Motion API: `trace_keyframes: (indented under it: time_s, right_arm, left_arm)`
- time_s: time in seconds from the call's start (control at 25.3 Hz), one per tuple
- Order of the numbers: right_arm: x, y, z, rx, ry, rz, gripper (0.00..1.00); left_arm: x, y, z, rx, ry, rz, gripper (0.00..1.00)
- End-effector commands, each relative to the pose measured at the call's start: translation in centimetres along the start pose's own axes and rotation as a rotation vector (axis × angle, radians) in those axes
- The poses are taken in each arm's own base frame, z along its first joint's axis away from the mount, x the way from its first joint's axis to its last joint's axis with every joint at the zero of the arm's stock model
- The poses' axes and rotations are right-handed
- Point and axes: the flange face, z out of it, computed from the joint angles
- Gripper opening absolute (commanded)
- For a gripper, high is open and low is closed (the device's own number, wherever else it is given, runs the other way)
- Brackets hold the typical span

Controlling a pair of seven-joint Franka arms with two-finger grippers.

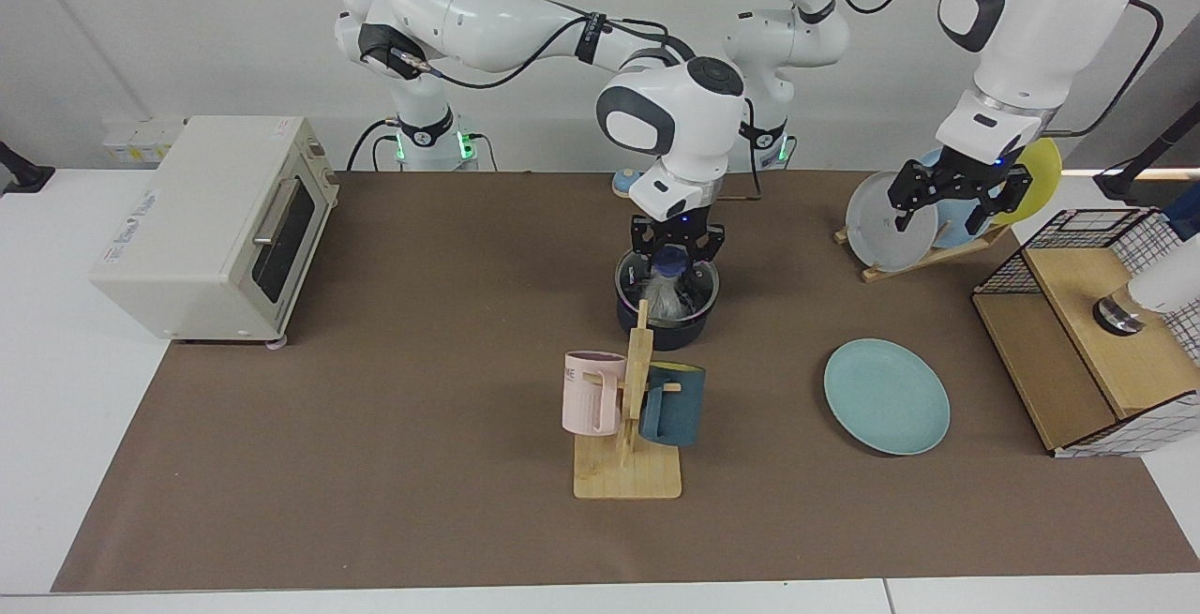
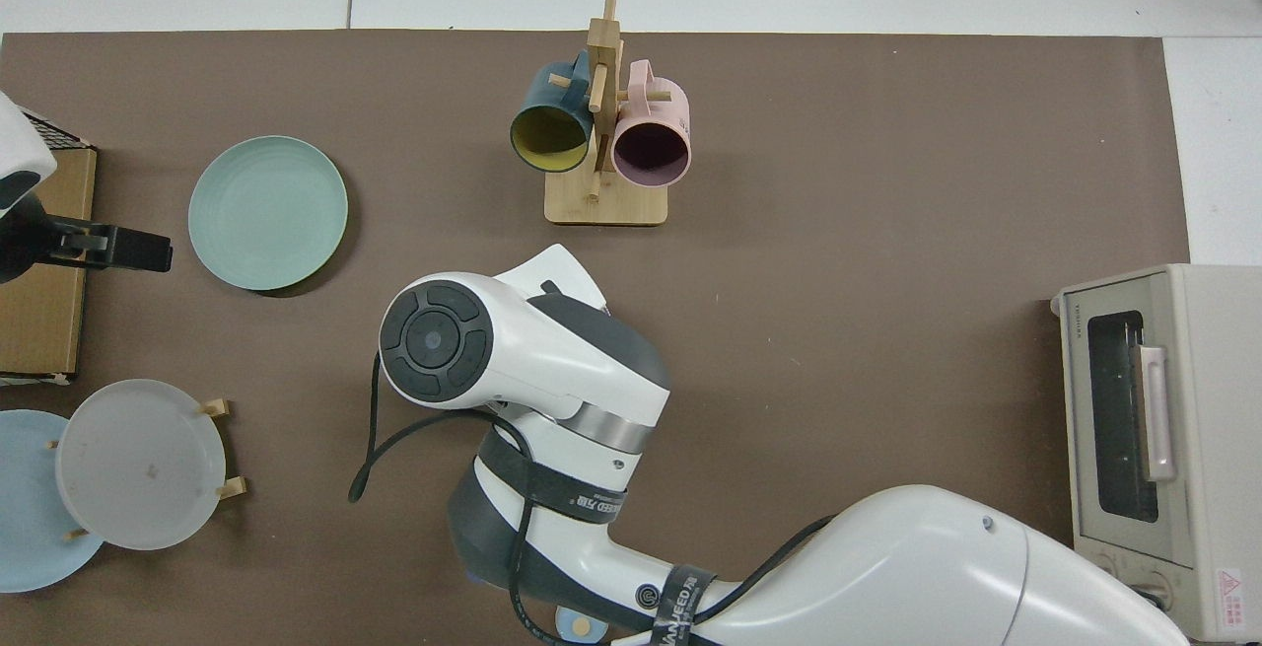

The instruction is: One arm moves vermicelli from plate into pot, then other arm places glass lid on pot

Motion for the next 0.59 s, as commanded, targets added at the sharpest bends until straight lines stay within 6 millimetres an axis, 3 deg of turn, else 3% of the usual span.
trace_keyframes:
  time_s: [0.0, 0.55]
  right_arm:
    - [0.1, 0.6, 0.1, 0.011, 0.029, 0.005, 0.00]
    - [0.1, 0.8, 1.4, 0.013, 0.020, 0.007, 0.00]
  left_arm:
    - [-0.6, -0.2, -0.7, -0.040, -0.004, -0.026, 1.00]
    - [-0.1, 2.9, -1.5, -0.040, 0.009, 0.028, 1.00]
